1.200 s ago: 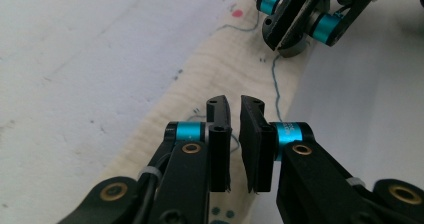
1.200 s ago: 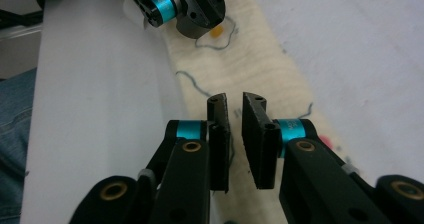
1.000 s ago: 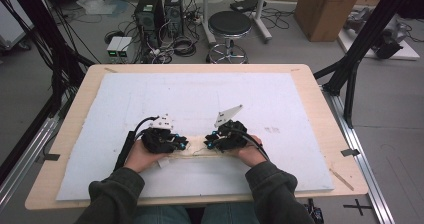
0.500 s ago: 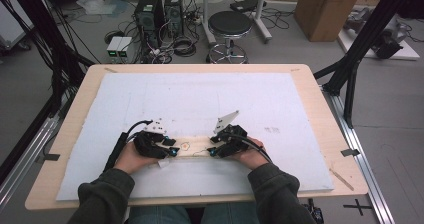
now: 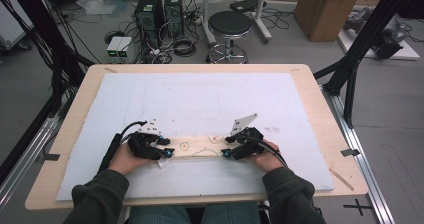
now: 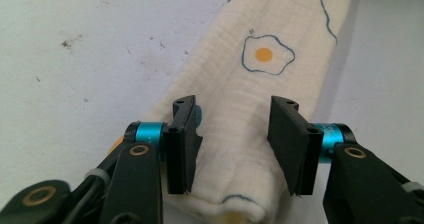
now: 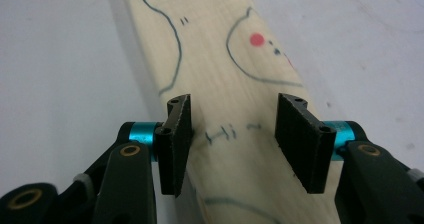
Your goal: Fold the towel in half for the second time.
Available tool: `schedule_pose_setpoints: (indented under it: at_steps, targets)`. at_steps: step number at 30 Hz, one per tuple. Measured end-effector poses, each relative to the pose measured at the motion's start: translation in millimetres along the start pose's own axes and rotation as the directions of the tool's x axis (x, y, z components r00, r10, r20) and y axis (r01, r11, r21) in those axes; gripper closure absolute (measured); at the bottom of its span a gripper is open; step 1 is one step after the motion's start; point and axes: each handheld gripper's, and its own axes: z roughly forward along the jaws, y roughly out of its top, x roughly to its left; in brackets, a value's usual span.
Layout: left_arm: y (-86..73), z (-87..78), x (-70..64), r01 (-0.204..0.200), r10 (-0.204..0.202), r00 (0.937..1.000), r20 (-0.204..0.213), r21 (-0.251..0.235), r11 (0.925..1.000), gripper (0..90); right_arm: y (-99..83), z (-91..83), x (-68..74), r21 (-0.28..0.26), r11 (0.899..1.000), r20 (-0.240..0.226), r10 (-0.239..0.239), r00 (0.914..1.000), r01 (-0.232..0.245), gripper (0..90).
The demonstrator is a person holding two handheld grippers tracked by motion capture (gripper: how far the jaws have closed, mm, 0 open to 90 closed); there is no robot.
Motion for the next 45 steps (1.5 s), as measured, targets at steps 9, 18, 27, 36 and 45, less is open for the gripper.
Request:
schedule_pose_setpoints:
  at_steps: [9, 18, 27, 36, 45]
  targets:
    - [-7.1, -5.6, 1.2, 0.011, -0.011, 0.9999, -0.009, -0.017, 0.9998, 53.6, -22.1, -18.0, -5.5, -0.011, 1.0, 0.029, 0.023, 0.9993, -0.023, 47.9]
    - [-10.4, -7.5, 0.4, 0.013, -0.014, 0.9998, -0.017, -0.033, 0.9994, 51.2, -33.4, -24.1, -4.2, -0.035, 0.999, 0.042, 0.039, 0.9983, -0.038, 48.0]
    - [-10.9, -10.9, -3.2, -0.001, 0.0, 0.9995, -0.032, -0.043, 0.9991, 49.6, -37.3, -23.9, -2.4, -0.074, 0.996, 0.046, 0.049, 0.9977, -0.046, 46.6]
    - [-7.5, -35.6, 5.5, 0.052, -0.06, 0.9972, -0.045, -0.164, 0.9851, 45.2, -26.1, -41.2, -9.0, -0.162, 0.984, 0.015, 0.079, 0.9968, -0.075, 42.7]
    - [-10.2, -30.4, 20.2, 0.134, -0.149, 0.9843, -0.095, -0.147, 0.98, 46.8, -26.6, -34.8, -29.1, -0.15, 0.972, 0.039, 0.187, 0.9815, -0.18, 47.0]
